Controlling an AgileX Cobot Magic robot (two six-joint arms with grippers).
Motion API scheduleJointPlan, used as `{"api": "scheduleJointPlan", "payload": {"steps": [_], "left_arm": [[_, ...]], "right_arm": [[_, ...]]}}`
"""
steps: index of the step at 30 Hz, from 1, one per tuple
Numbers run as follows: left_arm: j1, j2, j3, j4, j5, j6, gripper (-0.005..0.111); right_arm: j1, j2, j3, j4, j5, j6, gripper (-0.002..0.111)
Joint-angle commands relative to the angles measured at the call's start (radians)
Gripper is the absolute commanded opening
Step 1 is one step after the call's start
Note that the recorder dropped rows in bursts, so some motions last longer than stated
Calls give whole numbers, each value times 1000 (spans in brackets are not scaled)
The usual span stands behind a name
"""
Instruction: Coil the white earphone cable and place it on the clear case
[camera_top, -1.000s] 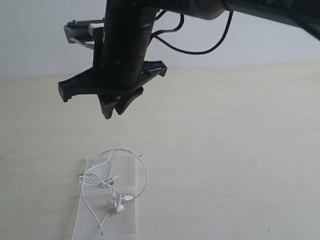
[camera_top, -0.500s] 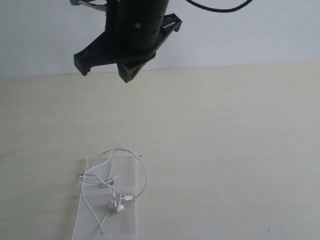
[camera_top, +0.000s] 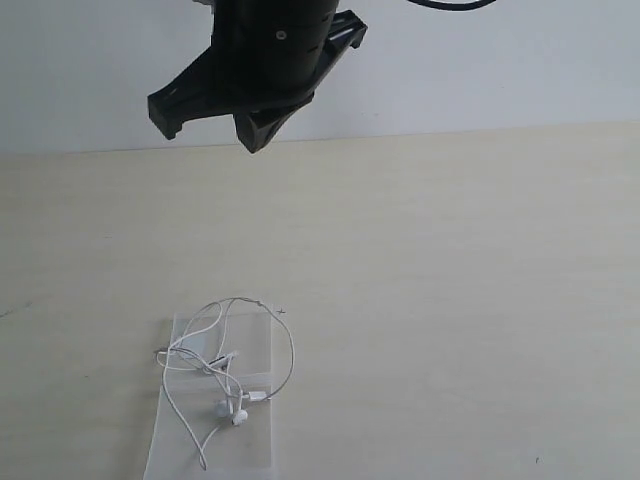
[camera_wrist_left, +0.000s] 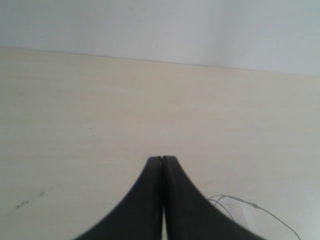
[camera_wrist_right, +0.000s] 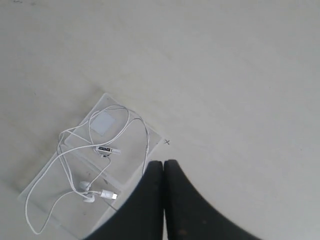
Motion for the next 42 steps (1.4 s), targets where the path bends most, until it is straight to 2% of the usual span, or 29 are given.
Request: {"api": "scheduleJointPlan", "payload": {"steps": [1,11,21,27,36,42], "left_arm": [[1,3,3,-1,7,4,0],[1,3,3,-1,7,4,0],[1,3,3,-1,5,4,0],[1,3,3,-1,5,4,0],[1,3,3,-1,5,4,0],[1,3,3,-1,5,4,0]], "right_arm": [[-3,-36,-7,-7,-26,-13,0],[-3,-179,-7,-8,1,-16,0],[-3,-182,-7,-5,-5,-17,0],[-3,-182,-7,-2,-155,-13,0],[-3,-197,8,-31,-209,-18,0],[-3,-297,197,-36,-496,-21,0]]}}
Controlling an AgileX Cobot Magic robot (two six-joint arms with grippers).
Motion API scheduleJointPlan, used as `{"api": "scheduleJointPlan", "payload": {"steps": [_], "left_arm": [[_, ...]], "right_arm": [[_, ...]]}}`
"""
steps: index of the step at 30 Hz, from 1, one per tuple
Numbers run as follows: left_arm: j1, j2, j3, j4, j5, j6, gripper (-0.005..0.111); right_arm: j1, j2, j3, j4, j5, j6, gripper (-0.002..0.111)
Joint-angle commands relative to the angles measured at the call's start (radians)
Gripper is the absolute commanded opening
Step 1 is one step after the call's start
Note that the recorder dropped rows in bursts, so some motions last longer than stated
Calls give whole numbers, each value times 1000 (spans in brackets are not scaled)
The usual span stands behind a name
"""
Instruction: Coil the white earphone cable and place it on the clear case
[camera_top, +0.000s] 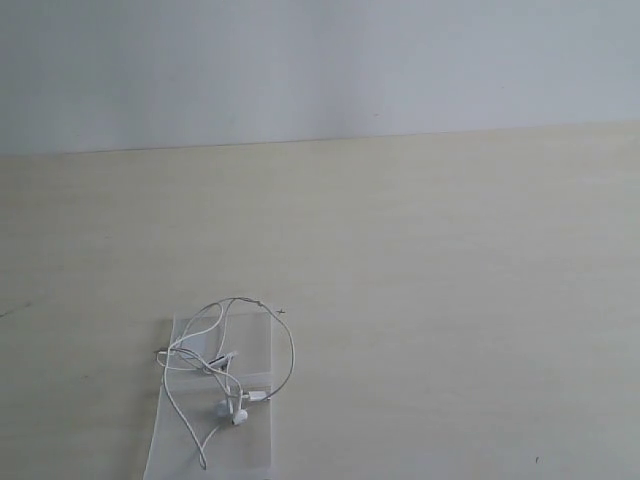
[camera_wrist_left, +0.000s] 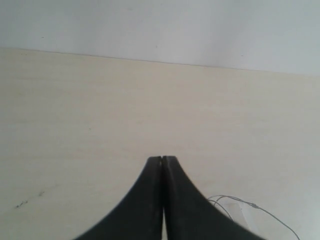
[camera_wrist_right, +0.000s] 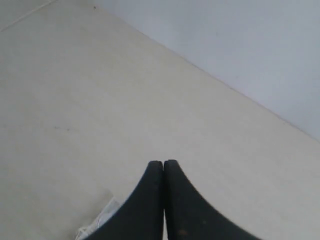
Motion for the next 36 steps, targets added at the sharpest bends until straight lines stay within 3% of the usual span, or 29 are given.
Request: {"api": "scheduleJointPlan", "payload": {"steps": [1,9,20,27,36], "left_arm": [[1,3,3,-1,5,4,0],[1,3,3,-1,5,4,0],[1,3,3,-1,5,4,0],[1,3,3,-1,5,4,0],[1,3,3,-1,5,4,0]], "right_arm": [[-3,-91,160,-14,-247,-11,0],[-3,-302,592,-105,-630,-11,0],[-23,-610,1080,-157,-818,-8,0],[-184,-850,1322,-34,-1003,-3,0],[-478,-1159,1579,96,-1010,-3,0]]}}
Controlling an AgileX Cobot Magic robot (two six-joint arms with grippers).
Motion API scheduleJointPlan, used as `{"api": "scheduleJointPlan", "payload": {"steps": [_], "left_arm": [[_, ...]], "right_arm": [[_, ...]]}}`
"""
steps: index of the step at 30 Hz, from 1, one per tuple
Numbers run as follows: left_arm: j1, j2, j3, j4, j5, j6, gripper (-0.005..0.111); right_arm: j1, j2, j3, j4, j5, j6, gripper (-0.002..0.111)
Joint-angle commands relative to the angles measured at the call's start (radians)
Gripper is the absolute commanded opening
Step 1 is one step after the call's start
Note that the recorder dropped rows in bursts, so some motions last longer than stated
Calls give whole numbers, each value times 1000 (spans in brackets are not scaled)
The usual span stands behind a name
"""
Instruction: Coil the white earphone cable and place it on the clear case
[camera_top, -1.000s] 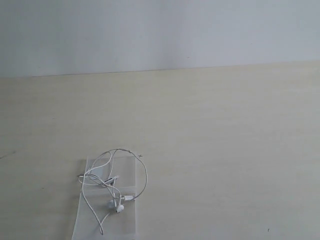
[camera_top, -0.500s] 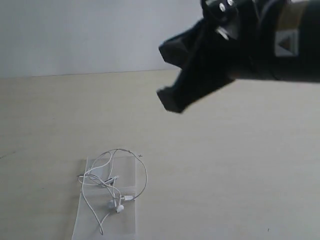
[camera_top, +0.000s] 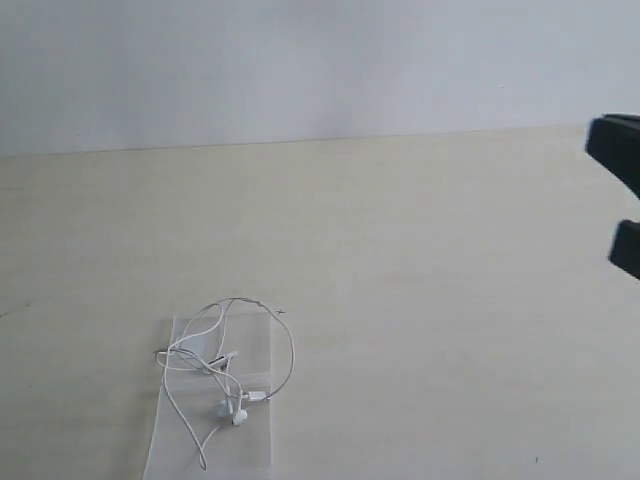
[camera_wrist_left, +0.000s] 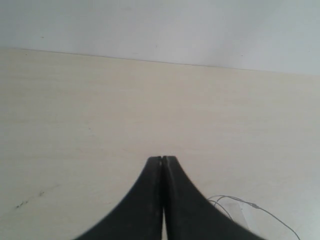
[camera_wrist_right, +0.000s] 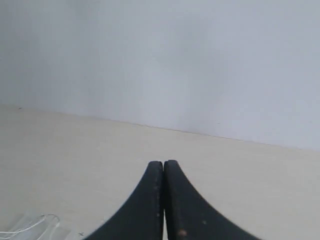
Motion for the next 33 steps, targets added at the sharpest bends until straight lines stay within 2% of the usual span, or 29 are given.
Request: {"api": "scheduleJointPlan", "payload": {"steps": [1,5,10,16,26,33], "left_arm": [[1,3,3,-1,5,4,0],[1,3,3,-1,5,4,0],[1,3,3,-1,5,4,0],[1,3,3,-1,5,4,0],[1,3,3,-1,3,4,0],[1,3,3,-1,3,4,0]], "right_arm": [[-142,-169,112,26,-15,4,0],[-231,-309,190,26,-11,4,0],[-235,-386,284,18,18,-66,0],[-208,-415,375,26,13,-11,0],[-198,-526,377,26,34,-5,0],[-242,-670,377,26,219,-22,0]]}}
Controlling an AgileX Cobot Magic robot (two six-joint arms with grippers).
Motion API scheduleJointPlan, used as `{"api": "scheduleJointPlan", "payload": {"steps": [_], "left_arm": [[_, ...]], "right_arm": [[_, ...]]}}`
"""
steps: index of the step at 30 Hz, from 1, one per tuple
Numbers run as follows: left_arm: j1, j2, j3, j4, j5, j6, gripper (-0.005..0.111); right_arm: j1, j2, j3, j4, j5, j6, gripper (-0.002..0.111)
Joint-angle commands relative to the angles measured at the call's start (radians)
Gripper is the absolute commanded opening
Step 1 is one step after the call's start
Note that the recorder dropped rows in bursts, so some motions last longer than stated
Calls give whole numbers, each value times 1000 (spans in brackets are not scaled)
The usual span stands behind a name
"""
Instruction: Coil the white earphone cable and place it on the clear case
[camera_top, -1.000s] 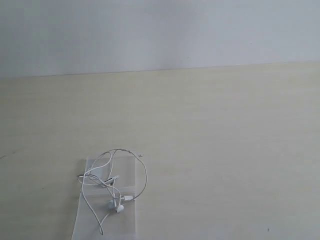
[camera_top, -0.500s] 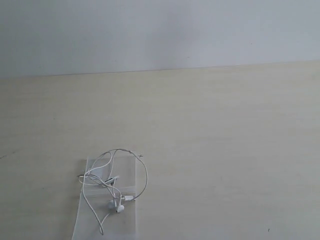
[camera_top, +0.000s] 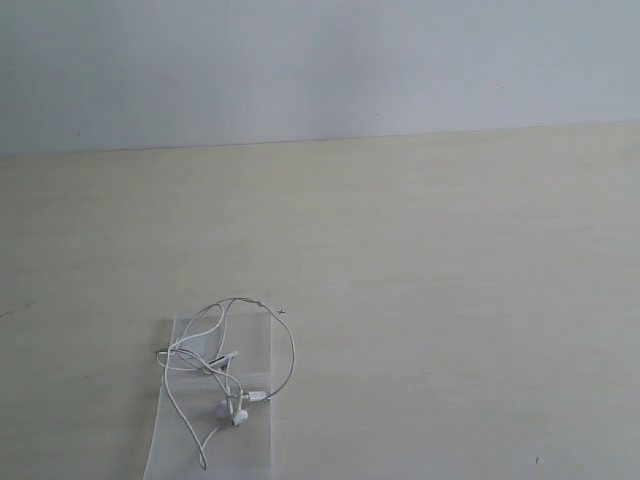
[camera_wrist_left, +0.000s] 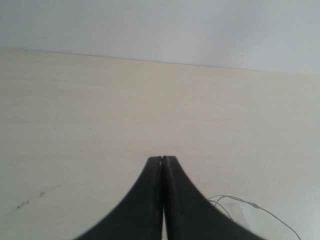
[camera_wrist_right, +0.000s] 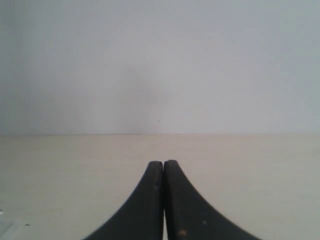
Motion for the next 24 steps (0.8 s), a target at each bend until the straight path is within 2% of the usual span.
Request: {"api": "scheduleJointPlan", "payload": {"steps": [1,8,16,24], "left_arm": [[1,3,3,-1,3,0,0],[1,3,1,-1,3,0,0],[1,3,1,-1,3,0,0],[1,3,1,-1,3,0,0]], "right_arm": [[-34,-35,4,0,90,-11,0],[-133,-35,4,0,144,-11,0],[-133,-35,4,21,217,-11,0],[-133,-35,4,26,217,-12,0]]}}
